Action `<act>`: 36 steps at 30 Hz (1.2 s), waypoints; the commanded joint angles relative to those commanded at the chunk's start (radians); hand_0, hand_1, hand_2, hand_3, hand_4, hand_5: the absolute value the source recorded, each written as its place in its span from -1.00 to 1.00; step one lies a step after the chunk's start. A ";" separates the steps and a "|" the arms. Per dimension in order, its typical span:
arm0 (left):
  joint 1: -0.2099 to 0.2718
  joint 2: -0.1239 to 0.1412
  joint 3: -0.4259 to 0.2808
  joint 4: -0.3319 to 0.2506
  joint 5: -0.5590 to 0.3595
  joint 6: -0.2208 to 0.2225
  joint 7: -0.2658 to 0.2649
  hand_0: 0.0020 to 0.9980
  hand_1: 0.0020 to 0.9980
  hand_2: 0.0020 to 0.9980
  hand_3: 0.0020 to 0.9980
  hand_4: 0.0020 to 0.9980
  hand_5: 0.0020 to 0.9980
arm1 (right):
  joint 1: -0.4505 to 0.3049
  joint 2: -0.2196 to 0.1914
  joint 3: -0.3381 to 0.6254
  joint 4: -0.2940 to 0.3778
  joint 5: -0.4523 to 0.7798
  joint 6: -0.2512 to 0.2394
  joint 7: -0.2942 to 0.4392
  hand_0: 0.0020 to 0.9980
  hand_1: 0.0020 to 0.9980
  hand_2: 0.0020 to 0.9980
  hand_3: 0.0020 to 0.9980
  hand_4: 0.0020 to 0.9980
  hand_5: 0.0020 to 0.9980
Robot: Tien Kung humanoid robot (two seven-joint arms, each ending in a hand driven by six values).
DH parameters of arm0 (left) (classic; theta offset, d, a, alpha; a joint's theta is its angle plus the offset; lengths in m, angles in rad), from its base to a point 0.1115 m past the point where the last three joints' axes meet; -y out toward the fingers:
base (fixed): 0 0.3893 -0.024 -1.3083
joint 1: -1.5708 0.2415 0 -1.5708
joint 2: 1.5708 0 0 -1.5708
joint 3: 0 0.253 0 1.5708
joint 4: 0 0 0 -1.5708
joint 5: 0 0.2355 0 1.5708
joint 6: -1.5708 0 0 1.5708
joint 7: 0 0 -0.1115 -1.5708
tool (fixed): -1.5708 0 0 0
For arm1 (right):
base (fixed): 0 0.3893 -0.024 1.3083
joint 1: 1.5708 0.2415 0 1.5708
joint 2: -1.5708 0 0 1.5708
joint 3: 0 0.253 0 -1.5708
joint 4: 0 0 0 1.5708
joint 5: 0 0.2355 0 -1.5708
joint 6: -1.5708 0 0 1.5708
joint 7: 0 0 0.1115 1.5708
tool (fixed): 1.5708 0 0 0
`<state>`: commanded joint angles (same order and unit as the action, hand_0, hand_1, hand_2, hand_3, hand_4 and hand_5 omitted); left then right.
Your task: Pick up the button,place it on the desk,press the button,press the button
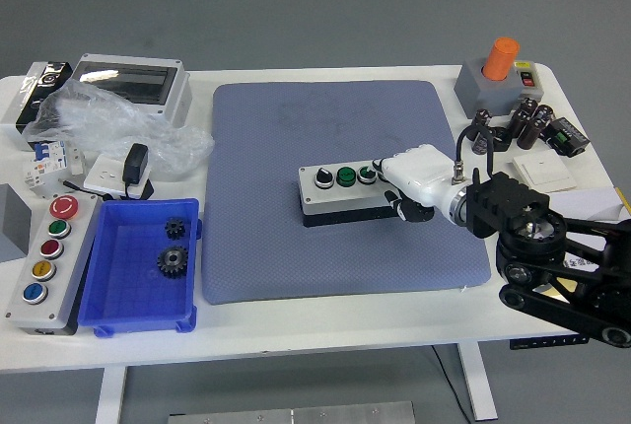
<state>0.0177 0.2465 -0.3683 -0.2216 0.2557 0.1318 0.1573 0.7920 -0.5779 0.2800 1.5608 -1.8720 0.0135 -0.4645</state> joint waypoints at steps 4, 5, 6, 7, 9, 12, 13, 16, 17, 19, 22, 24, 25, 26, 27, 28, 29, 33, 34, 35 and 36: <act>0.001 0.000 -0.002 0.000 0.001 0.000 0.000 0.33 0.39 0.23 0.27 0.26 -0.33 | 0.000 -0.003 0.003 0.003 0.001 -0.003 0.003 -0.16 -0.35 -0.56 0.54 -0.25 -1.00; 0.001 0.000 -0.002 0.000 0.001 0.000 0.000 0.33 0.39 0.23 0.27 0.26 -0.33 | 0.000 -0.006 0.009 0.008 0.002 -0.005 0.004 -0.16 -0.35 -0.56 0.54 -0.25 -1.00; 0.001 0.000 -0.002 0.000 0.001 0.000 0.000 0.33 0.39 0.23 0.27 0.26 -0.33 | -0.001 -0.010 0.017 0.014 0.003 -0.008 0.007 -0.16 -0.35 -0.56 0.54 -0.25 -1.00; 0.001 0.000 -0.001 0.000 0.001 0.000 0.000 0.33 0.39 0.23 0.27 0.26 -0.33 | -0.001 -0.013 0.024 0.019 0.005 -0.010 0.009 -0.17 -0.38 -0.56 0.53 -0.25 -1.00; 0.001 -0.001 0.000 0.000 -0.001 0.000 0.000 0.33 0.39 0.23 0.27 0.26 -0.33 | -0.001 -0.025 0.055 0.039 0.015 -0.020 0.018 -0.17 -0.38 -0.56 0.53 -0.25 -1.00; 0.001 -0.002 0.002 0.001 -0.001 0.000 0.000 0.33 0.39 0.23 0.27 0.26 -0.33 | -0.001 -0.037 0.090 0.056 0.022 -0.028 0.027 -0.17 -0.38 -0.56 0.53 -0.25 -1.00; 0.001 -0.003 0.002 0.001 -0.001 0.000 0.000 0.33 0.39 0.22 0.27 0.26 -0.33 | -0.001 -0.041 0.102 0.060 0.024 -0.030 0.030 -0.19 -0.38 -0.57 0.53 -0.25 -1.00; 0.001 -0.003 0.002 0.001 -0.001 0.000 0.000 0.33 0.39 0.22 0.27 0.26 -0.33 | -0.003 -0.048 0.125 0.065 0.032 -0.041 0.041 -0.19 -0.38 -0.57 0.53 -0.25 -1.00; 0.001 -0.003 0.002 0.001 -0.001 0.000 0.000 0.33 0.39 0.22 0.27 0.26 -0.33 | -0.003 -0.048 0.130 0.064 0.035 -0.045 0.046 -0.19 -0.38 -0.57 0.53 -0.25 -1.00; 0.001 -0.003 0.003 0.001 -0.002 0.000 0.000 0.33 0.39 0.22 0.27 0.25 -0.33 | -0.006 -0.047 0.137 0.058 0.044 -0.053 0.059 -0.29 -0.39 -0.54 0.52 -0.21 -0.85; 0.002 -0.003 0.004 0.001 -0.004 0.000 0.000 0.33 0.39 0.22 0.27 0.25 -0.33 | -0.014 -0.042 0.151 0.044 0.064 -0.064 0.086 -0.29 -0.39 -0.54 0.52 -0.21 -0.85; 0.002 -0.003 0.005 0.001 -0.004 0.000 0.000 0.33 0.39 0.22 0.27 0.25 -0.33 | -0.021 -0.039 0.162 0.035 0.075 -0.073 0.102 -0.29 -0.39 -0.54 0.52 -0.21 -0.85; 0.003 -0.003 0.005 0.002 -0.005 0.000 0.000 0.33 0.39 0.22 0.27 0.25 -0.34 | -0.025 -0.037 0.169 0.031 0.080 -0.078 0.111 -0.18 -0.25 -0.01 0.67 0.64 -0.49; 0.003 -0.003 0.005 0.002 -0.005 0.000 0.000 0.33 0.39 0.22 0.27 0.25 -0.34 | -0.031 -0.035 0.178 0.027 0.086 -0.085 0.121 -0.18 -0.25 -0.01 0.67 0.64 -0.49; 0.004 -0.004 0.006 0.002 -0.006 0.000 0.000 0.33 0.39 0.22 0.27 0.25 -0.34 | -0.039 -0.033 0.191 0.022 0.094 -0.093 0.132 -0.18 -0.25 -0.01 0.67 0.64 -0.49; 0.004 -0.004 0.007 0.002 -0.007 0.000 0.000 0.33 0.39 0.22 0.27 0.25 -0.34 | -0.046 -0.031 0.203 0.019 0.099 -0.098 0.141 -0.18 -0.25 -0.01 0.67 0.64 -0.49; 0.005 -0.004 0.007 0.002 -0.007 0.000 0.000 0.33 0.39 0.22 0.27 0.25 -0.34 | -0.056 -0.029 0.217 0.016 0.105 -0.104 0.150 -0.18 -0.25 -0.01 0.67 0.64 -0.49; 0.007 -0.005 0.007 0.002 -0.009 0.000 0.000 0.33 0.39 0.22 0.27 0.25 -0.34 | -0.100 -0.017 0.287 0.004 0.134 -0.132 0.196 0.68 0.62 0.74 0.93 1.00 0.03; 0.007 -0.005 0.006 0.002 -0.009 0.000 0.000 0.33 0.39 0.22 0.27 0.25 -0.34 | -0.111 -0.015 0.304 0.001 0.143 -0.139 0.208 0.68 0.62 0.74 0.93 1.00 0.03; 0.008 -0.005 0.005 0.003 -0.009 0.000 0.000 0.33 0.39 0.22 0.27 0.25 -0.34 | -0.123 -0.011 0.324 -0.002 0.154 -0.148 0.223 0.68 0.62 0.74 0.93 1.00 0.03; 0.009 -0.006 0.005 0.003 -0.010 0.000 0.000 0.33 0.39 0.22 0.27 0.25 -0.34 | -0.134 -0.009 0.341 -0.005 0.165 -0.156 0.237 0.68 0.62 0.74 0.93 1.00 0.03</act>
<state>0.0262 0.2408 -0.3637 -0.2189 0.2460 0.1318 0.1575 0.6577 -0.5866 0.6214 1.5558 -1.7073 -0.1426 -0.2275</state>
